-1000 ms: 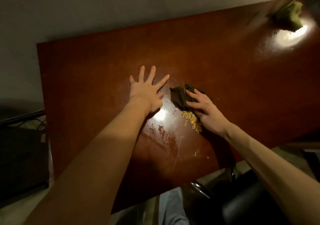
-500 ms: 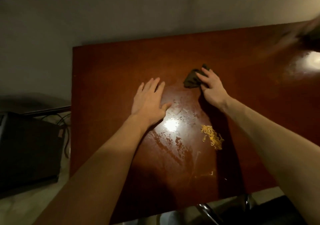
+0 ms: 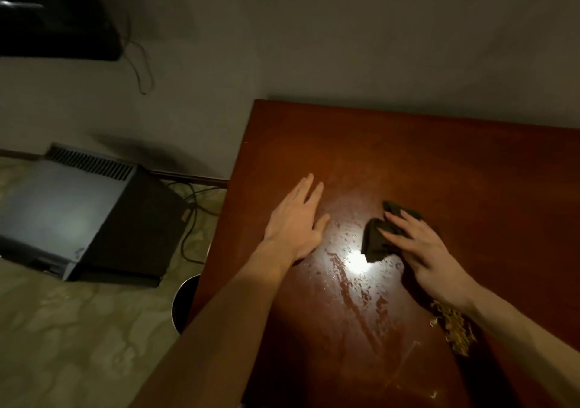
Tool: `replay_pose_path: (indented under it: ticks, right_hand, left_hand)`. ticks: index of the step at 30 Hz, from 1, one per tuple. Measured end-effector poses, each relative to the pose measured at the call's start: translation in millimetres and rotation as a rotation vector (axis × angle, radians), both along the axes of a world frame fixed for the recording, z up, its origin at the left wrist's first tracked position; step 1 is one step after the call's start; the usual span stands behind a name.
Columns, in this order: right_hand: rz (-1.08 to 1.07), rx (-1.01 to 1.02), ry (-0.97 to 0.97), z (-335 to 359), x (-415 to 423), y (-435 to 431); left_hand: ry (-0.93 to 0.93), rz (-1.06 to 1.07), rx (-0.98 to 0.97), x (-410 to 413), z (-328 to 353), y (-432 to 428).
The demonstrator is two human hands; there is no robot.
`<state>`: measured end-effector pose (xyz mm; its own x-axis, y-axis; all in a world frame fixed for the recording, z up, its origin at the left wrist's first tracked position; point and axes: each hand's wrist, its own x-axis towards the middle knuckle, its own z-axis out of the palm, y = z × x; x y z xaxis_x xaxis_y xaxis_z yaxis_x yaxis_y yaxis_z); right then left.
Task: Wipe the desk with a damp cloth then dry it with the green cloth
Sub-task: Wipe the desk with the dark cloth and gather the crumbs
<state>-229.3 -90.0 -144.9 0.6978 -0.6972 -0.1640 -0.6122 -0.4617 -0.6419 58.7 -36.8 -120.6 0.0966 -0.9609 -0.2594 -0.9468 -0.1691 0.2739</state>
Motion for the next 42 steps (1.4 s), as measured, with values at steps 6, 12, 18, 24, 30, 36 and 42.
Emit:
replay_pose_path:
  ticks: [6, 12, 18, 24, 30, 36, 42]
  right_hand:
    - [-0.134, -0.031, 0.051, -6, 45, -47]
    - [-0.219, -0.132, 0.127, -12, 188, -118]
    - [-0.116, -0.122, 0.152, -9, 311, -128]
    - [0.174, -0.108, 0.095, -8, 345, -87]
    - [0.109, -0.112, 0.023, -9, 300, -10]
    - [-0.234, -0.118, -0.033, -17, 290, 94]
    - [-0.502, -0.14, -0.048, -12, 283, 180]
  left_hand:
    - [-0.176, 0.269, 0.002, 26, -7, 18]
    - [0.034, 0.431, -0.086, 68, -2, 52]
    - [0.319, 0.515, -0.263, 95, -4, 58]
    - [0.504, 0.629, -0.36, 98, -14, 60]
    - [0.602, 0.786, -0.363, 94, -5, 50]
    - [0.501, 0.672, -0.252, 103, -6, 56]
    - [0.288, 0.311, -0.259, 93, -11, 85]
